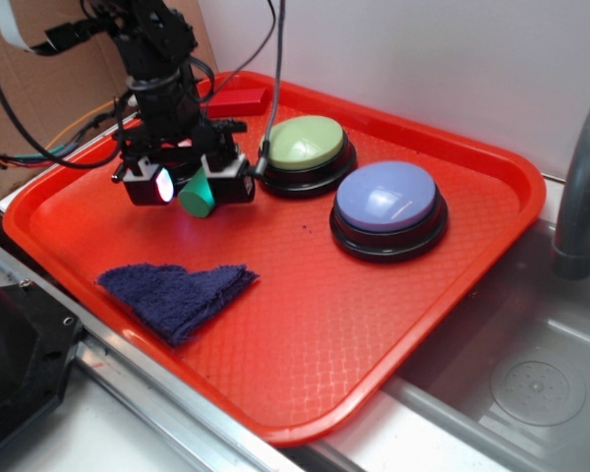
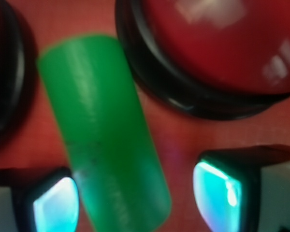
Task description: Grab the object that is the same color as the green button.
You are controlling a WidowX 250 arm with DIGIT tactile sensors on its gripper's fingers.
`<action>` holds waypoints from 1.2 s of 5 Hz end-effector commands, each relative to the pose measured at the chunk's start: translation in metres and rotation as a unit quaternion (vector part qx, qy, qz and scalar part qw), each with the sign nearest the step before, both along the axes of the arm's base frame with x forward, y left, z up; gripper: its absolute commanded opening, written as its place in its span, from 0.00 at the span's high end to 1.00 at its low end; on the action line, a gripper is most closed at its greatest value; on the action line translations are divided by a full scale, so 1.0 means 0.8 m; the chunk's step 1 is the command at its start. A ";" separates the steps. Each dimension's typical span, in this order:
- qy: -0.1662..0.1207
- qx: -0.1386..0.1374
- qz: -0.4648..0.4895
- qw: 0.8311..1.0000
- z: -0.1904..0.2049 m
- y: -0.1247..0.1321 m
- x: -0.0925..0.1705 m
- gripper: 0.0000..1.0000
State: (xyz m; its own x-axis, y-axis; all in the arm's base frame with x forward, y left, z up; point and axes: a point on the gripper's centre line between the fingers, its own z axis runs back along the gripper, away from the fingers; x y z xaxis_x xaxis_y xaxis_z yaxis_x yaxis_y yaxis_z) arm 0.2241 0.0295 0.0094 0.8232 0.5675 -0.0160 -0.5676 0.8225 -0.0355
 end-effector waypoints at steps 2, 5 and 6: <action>-0.044 0.001 -0.013 0.999 0.002 -0.005 0.011 1.00; -0.024 0.032 0.047 0.998 0.049 -0.021 0.014 1.00; -0.002 0.021 0.015 1.000 0.087 -0.023 0.014 1.00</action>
